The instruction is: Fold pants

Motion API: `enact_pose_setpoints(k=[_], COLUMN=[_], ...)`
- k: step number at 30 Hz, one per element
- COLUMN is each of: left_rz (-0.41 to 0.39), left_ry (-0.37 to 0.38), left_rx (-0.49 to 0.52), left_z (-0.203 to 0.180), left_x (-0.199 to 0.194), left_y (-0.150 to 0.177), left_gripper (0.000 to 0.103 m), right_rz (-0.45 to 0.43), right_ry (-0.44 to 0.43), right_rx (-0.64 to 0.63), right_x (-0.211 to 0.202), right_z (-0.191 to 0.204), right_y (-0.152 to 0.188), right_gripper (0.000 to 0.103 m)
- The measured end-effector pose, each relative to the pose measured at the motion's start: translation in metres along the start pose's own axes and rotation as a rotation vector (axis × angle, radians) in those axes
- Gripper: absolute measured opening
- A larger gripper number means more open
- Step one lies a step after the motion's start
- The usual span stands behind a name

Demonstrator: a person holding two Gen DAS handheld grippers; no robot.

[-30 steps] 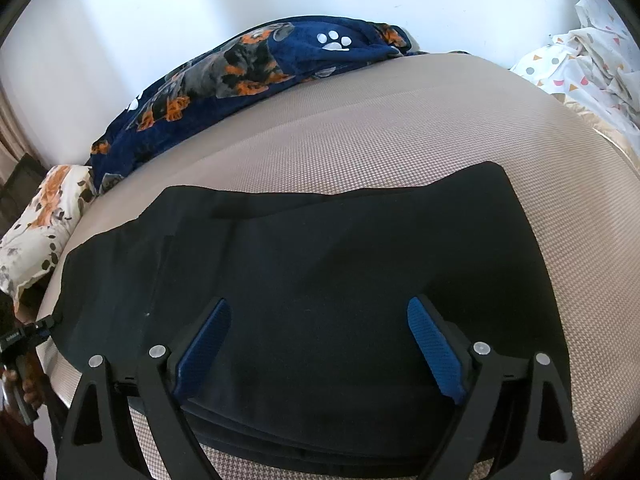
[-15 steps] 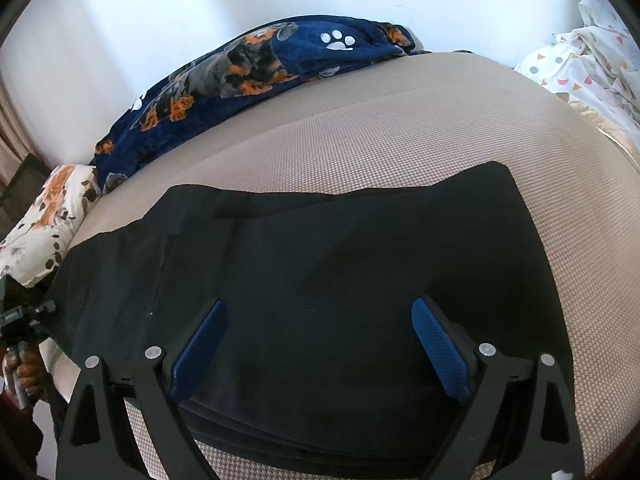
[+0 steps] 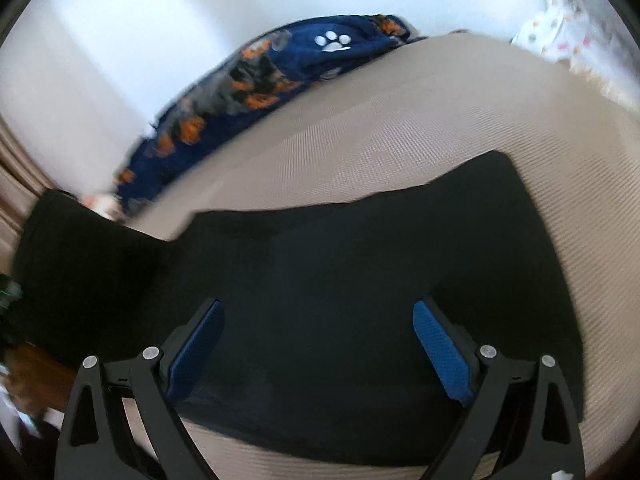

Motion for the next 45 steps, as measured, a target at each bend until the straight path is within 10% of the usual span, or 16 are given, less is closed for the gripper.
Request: enact_pose_setpoints(k=[12, 18, 24, 28, 35, 45], left_rz=[0.135, 0.194, 0.228, 0.212, 0.129, 0.024], left_ry=[-0.092, -0.173, -0.224, -0.246, -0.211, -0.303], left_rx=[0.152, 0.292, 0.415, 0.485, 0.465, 0.195], left_z=[-0.043, -0.056, -0.068, -0.076, -0.084, 0.011], left_x=[0.103, 0.127, 0.140, 0.138, 0.101, 0.053], left_y=[0.030, 0.056, 0.073, 0.076, 0.069, 0.054], left_gripper=[0.027, 0.027, 0.028, 0.035, 0.081, 0.089], right_rz=[0.253, 0.325, 0.374, 0.373, 0.305, 0.171], right_ry=[-0.515, -0.507, -0.405, -0.335, -0.356, -0.352], right_rx=[0.303, 0.270, 0.228, 0.196, 0.221, 0.260], right_x=[0.014, 0.025, 0.043, 0.051, 0.043, -0.004], right_z=[0.083, 0.112, 0.110, 0.097, 0.069, 0.015], right_y=[-0.001, 0.002, 0.009, 0.012, 0.003, -0.036], right_gripper=[0.095, 0.093, 0.063, 0.021, 0.014, 0.013])
Point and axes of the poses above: each gripper's, at about its wrist camera, not at the fingertips, and x roughly the way its jaws point, z to its left, y to its underside, the point moved 10 cm from there along x, roughly the way its jaws point, and after that the axes turned 8 degrees about x, right-handed, at the moved point
